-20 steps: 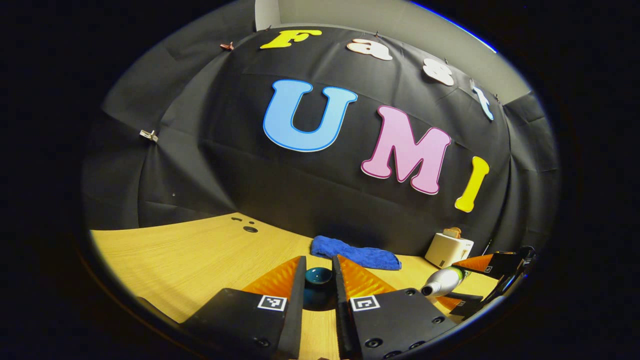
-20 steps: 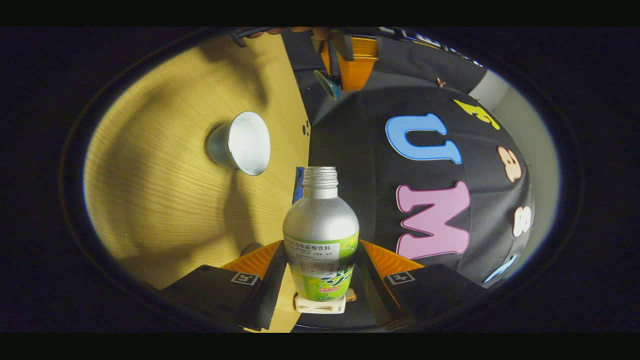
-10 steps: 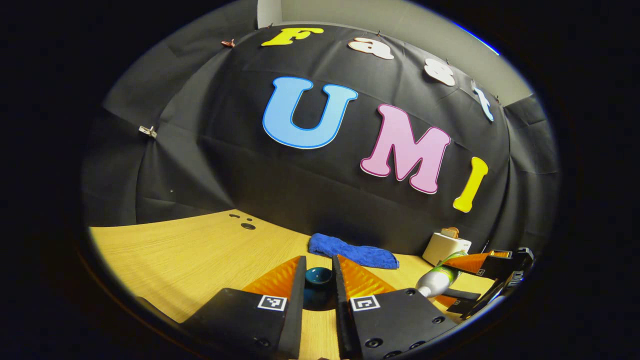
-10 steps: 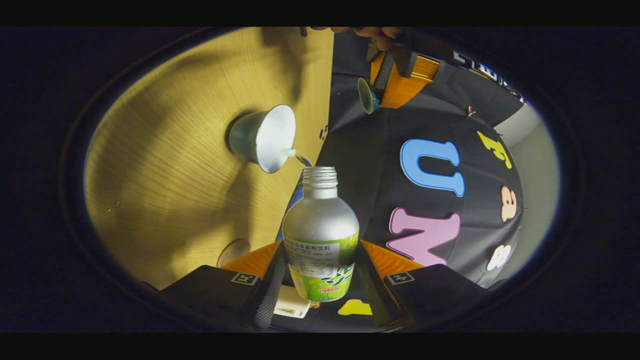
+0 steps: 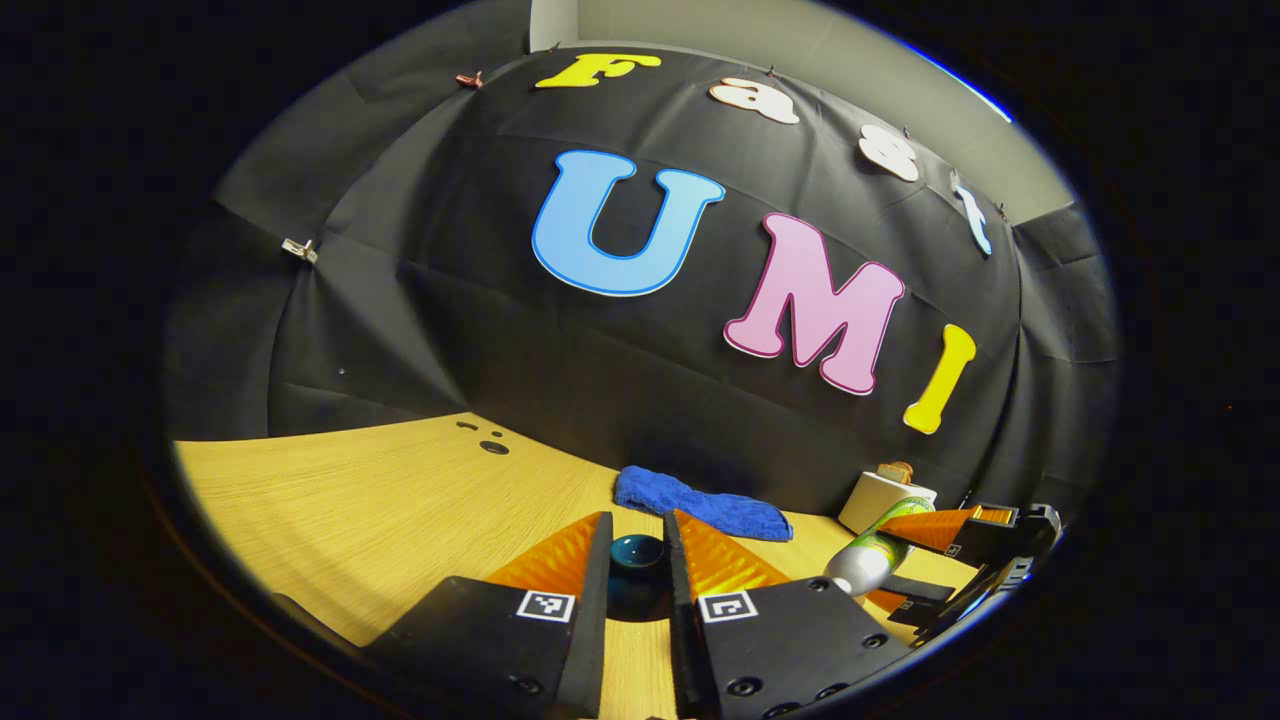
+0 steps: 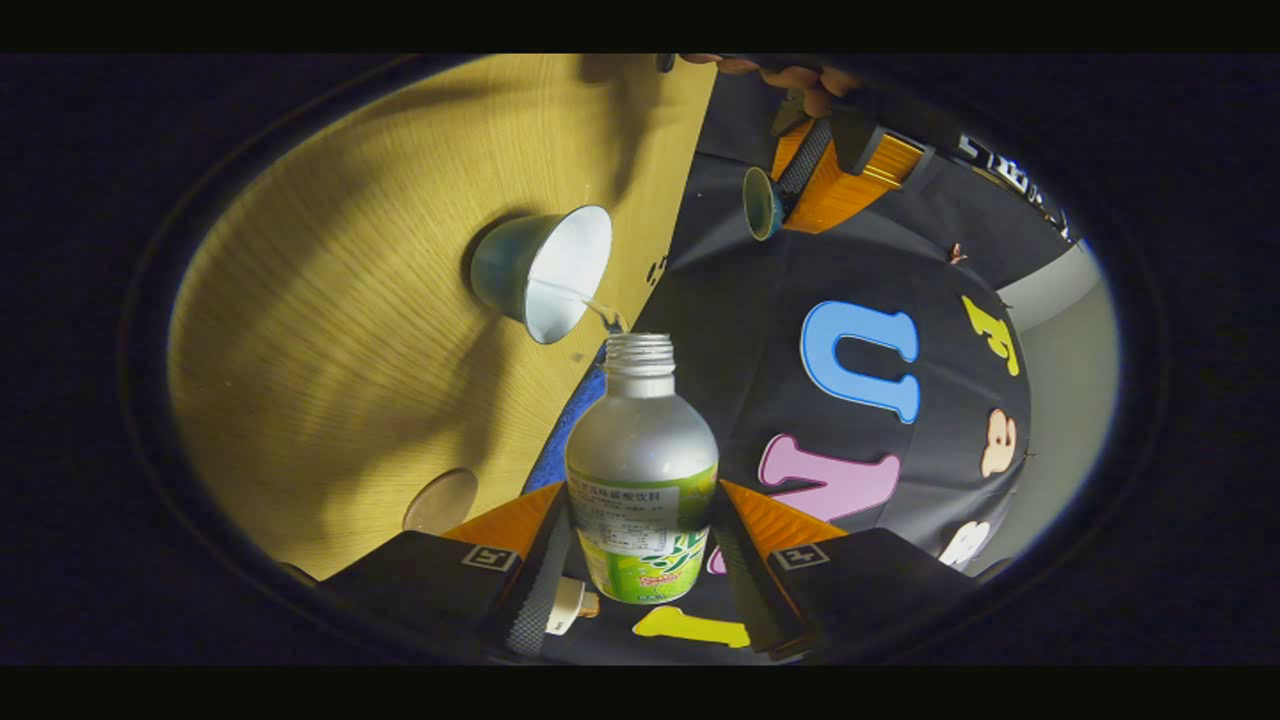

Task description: Open the teacup lid with one hand, grasp the water bottle and pour water into the teacup with the other hand; after pouring, place the water bottle on the coaster and then close the teacup lid.

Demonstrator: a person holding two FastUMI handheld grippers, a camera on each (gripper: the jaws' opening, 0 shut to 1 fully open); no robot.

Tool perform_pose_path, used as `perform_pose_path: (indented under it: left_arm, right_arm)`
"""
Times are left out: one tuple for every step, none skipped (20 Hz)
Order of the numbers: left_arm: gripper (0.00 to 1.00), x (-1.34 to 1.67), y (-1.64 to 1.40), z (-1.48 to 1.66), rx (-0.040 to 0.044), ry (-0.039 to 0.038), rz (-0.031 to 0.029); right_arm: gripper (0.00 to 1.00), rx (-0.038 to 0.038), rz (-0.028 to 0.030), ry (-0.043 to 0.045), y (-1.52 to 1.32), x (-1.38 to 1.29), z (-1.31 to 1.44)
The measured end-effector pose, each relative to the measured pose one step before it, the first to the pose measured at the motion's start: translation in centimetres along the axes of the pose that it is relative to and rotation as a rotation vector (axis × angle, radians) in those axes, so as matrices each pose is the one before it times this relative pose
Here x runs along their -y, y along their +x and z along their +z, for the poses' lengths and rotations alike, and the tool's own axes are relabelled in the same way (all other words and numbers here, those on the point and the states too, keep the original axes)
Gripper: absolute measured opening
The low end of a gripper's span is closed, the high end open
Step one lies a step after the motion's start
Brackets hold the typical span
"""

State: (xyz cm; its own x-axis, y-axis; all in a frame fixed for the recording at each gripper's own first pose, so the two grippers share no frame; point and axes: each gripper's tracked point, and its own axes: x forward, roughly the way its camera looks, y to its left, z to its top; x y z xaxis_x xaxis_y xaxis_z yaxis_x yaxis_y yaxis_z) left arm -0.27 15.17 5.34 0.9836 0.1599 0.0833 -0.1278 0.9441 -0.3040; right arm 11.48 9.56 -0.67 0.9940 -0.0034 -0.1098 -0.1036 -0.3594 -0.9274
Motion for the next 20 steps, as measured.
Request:
perform_pose_path:
  left_arm:
    - [0.31,-0.043,0.019,0.022,-0.00126,-0.00129,0.00069]
    - [0.31,-0.032,0.011,-0.123,-0.00196,-0.00179,-0.00139]
    - [0.31,0.015,0.035,0.003,-0.00146,-0.00239,-0.00139]
    - [0.31,0.004,-0.026,0.012,-0.00051,-0.00227,-0.00223]
    - [0.31,0.040,-0.005,0.014,-0.00096,-0.00121,-0.00139]
    - [0.31,-0.020,0.041,-0.080,-0.00093,0.00059,-0.00066]
    - [0.31,-0.031,0.022,0.078,-0.00050,0.00052,0.00049]
    - [0.31,-0.011,0.048,-0.155,-0.00035,0.00042,0.00031]
    - [0.31,-0.024,-0.020,0.052,-0.00104,-0.00095,0.00024]
    - [0.31,-0.003,-0.030,-0.023,-0.00086,-0.00120,-0.00017]
    - [0.31,-0.020,-0.005,0.015,-0.00067,-0.00084,0.00133]
    - [0.31,0.022,0.048,-0.105,-0.00075,-0.00067,-0.00097]
    - [0.31,0.052,0.028,-0.020,-0.00117,-0.00124,-0.00083]
    - [0.31,0.068,0.046,-0.058,-0.00155,-0.00094,-0.00113]
    - [0.31,0.010,0.012,-0.058,-0.00261,-0.00124,-0.00133]
    - [0.31,0.015,0.013,-0.172,-0.00236,-0.00060,-0.00064]
    - [0.31,0.000,0.049,0.056,-0.00042,-0.00088,0.00012]
    - [0.31,0.006,-0.038,0.040,0.00085,0.00015,0.00003]
    - [0.31,-0.064,-0.039,0.154,0.00162,0.00116,0.00183]
    - [0.31,-0.083,-0.030,-0.085,0.00200,0.00126,0.00251]
  right_arm:
    - [0.77,0.00275,-0.00550,-0.00935,0.101,0.155,-0.099]
    - [0.76,0.00202,-0.00282,-0.00795,0.028,0.016,0.054]
    - [0.76,0.00154,-0.00163,-0.00929,0.011,0.091,-0.012]
    - [0.77,0.00229,-0.00420,-0.00989,-0.051,0.136,0.066]
    - [0.76,0.00069,-0.00474,-0.01050,-0.032,0.117,0.003]
    - [0.76,0.00216,-0.00365,-0.01048,0.003,0.067,0.065]
    - [0.76,0.00240,-0.00242,-0.00793,0.042,0.073,-0.023]
    - [0.76,0.00228,-0.00128,-0.00632,0.138,0.039,-0.078]
    - [0.76,0.00267,0.00089,-0.00647,0.040,-0.025,0.020]
    - [0.77,0.00297,-0.00006,-0.00881,0.095,0.114,0.024]
    - [0.77,0.00221,-0.00262,-0.01114,0.033,0.097,-0.028]
    - [0.76,0.00444,-0.00436,-0.01338,0.042,0.078,0.041]
    - [0.76,0.00309,-0.00336,-0.01414,0.042,0.155,0.044]
    - [0.76,0.00342,-0.00206,-0.01422,0.024,0.119,-0.057]
    - [0.76,0.00565,-0.00898,-0.01431,0.037,0.248,0.090]
    - [0.76,0.00613,-0.01008,-0.01528,-0.025,0.099,0.073]
    - [0.76,0.00511,-0.01152,-0.01733,0.034,0.155,-0.021]
    - [0.76,0.00270,-0.01399,-0.02099,0.051,0.227,0.045]
    - [0.76,0.00405,-0.01328,-0.02341,-0.007,0.306,-0.033]
    - [0.76,0.00401,-0.01557,-0.02562,-0.038,0.385,0.021]
